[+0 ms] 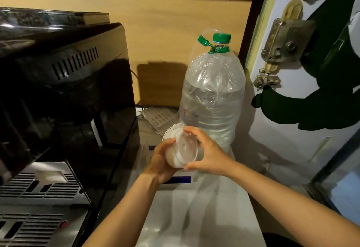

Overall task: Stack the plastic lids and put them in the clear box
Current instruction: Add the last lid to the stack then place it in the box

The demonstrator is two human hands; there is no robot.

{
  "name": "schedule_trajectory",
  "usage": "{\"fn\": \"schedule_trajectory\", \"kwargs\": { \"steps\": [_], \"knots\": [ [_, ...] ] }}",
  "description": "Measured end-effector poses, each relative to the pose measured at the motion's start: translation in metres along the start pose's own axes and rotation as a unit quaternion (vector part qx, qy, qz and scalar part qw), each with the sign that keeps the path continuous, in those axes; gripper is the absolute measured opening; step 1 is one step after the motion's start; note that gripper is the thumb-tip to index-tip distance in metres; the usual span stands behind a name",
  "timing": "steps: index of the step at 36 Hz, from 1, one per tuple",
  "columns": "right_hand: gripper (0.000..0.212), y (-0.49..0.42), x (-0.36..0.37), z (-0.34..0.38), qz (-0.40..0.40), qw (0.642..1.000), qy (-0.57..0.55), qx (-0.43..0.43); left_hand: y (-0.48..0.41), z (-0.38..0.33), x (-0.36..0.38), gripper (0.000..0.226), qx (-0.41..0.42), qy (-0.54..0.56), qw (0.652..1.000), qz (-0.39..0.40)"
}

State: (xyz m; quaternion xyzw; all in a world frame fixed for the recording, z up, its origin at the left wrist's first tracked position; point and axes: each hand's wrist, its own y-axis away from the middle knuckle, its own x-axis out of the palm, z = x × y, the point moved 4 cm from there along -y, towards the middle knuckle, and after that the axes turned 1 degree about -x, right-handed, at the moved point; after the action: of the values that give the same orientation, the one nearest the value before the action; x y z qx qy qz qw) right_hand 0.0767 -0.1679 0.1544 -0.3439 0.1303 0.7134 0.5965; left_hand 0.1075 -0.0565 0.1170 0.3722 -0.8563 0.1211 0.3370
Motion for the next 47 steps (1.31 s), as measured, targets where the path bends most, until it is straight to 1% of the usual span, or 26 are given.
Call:
{"fn": "schedule_trajectory", "kwargs": {
  "steps": [3,6,8,10,13,15,16,19,21,23,25,27,28,29,32,34,37,40,44,47],
  "knots": [
    [0.09,-0.006,0.0,-0.003,0.012,1.0,0.009,0.002,-0.003,-0.005,-0.005,0.073,0.002,-0.018,1.0,0.006],
    [0.091,-0.012,0.0,-0.006,0.024,0.999,0.022,-0.004,-0.006,-0.008,-0.007,0.068,0.006,-0.026,1.0,0.014],
    [0.09,-0.016,0.0,-0.007,0.028,0.999,0.027,-0.011,-0.008,-0.011,-0.009,0.067,0.015,-0.017,1.0,0.018],
    [0.089,-0.022,-0.001,-0.009,0.023,0.999,0.025,-0.02,-0.011,-0.012,-0.012,0.072,0.021,-0.001,1.0,0.021],
    [0.09,-0.029,-0.001,-0.012,0.023,0.999,-0.012,-0.021,-0.016,-0.012,-0.018,0.077,0.016,0.014,1.0,0.007],
    [0.084,-0.033,0.0,-0.016,0.026,0.998,-0.05,-0.01,-0.02,-0.012,-0.021,0.079,0.011,0.014,1.0,-0.008],
    [0.082,-0.036,0.002,-0.018,0.025,0.998,-0.064,-0.003,-0.022,-0.013,-0.023,0.078,0.009,0.014,1.0,-0.014],
    [0.08,-0.043,0.004,-0.027,0.009,0.997,-0.07,0.01,-0.026,-0.013,-0.026,0.06,0.001,0.014,1.0,-0.022],
    [0.082,-0.047,0.005,-0.034,0.002,0.998,-0.059,0.01,-0.028,-0.013,-0.033,0.053,-0.016,0.001,0.998,-0.059],
    [0.082,-0.051,0.005,-0.043,0.003,0.999,-0.047,0.015,-0.03,-0.011,-0.043,0.043,-0.031,-0.04,0.993,-0.111],
    [0.082,-0.055,0.008,-0.052,0.01,0.999,-0.032,0.032,-0.032,-0.011,-0.054,0.034,-0.032,-0.109,0.98,-0.163],
    [0.084,-0.058,0.012,-0.063,0.019,0.998,-0.016,0.052,-0.033,-0.012,-0.062,0.027,-0.022,-0.182,0.959,-0.216],
    [0.084,-0.06,0.015,-0.067,0.024,0.998,-0.008,0.059,-0.033,-0.013,-0.066,0.027,-0.017,-0.218,0.946,-0.239],
    [0.084,-0.061,0.018,-0.072,0.028,0.997,0.0,0.068,-0.033,-0.014,-0.07,0.032,-0.013,-0.253,0.934,-0.253],
    [0.085,-0.064,0.03,-0.082,0.042,0.995,0.008,0.089,-0.033,-0.015,-0.08,0.055,-0.001,-0.335,0.906,-0.26],
    [0.089,-0.066,0.039,-0.089,0.055,0.993,0.008,0.103,-0.034,-0.015,-0.084,0.06,-0.006,-0.396,0.884,-0.249],
    [0.098,-0.069,0.052,-0.098,0.067,0.989,0.001,0.132,-0.038,-0.011,-0.091,0.057,-0.017,-0.474,0.845,-0.247],
    [0.106,-0.071,0.064,-0.106,0.077,0.985,0.0,0.151,-0.041,-0.008,-0.102,0.055,-0.029,-0.519,0.814,-0.259],
    [0.096,-0.075,0.074,-0.117,0.09,0.983,0.022,0.156,-0.048,-0.001,-0.12,0.054,-0.075,-0.528,0.8,-0.274],
    [0.094,-0.076,0.08,-0.125,0.104,0.981,0.018,0.165,-0.053,0.003,-0.131,0.053,-0.113,-0.552,0.775,-0.287]
  ]
}}
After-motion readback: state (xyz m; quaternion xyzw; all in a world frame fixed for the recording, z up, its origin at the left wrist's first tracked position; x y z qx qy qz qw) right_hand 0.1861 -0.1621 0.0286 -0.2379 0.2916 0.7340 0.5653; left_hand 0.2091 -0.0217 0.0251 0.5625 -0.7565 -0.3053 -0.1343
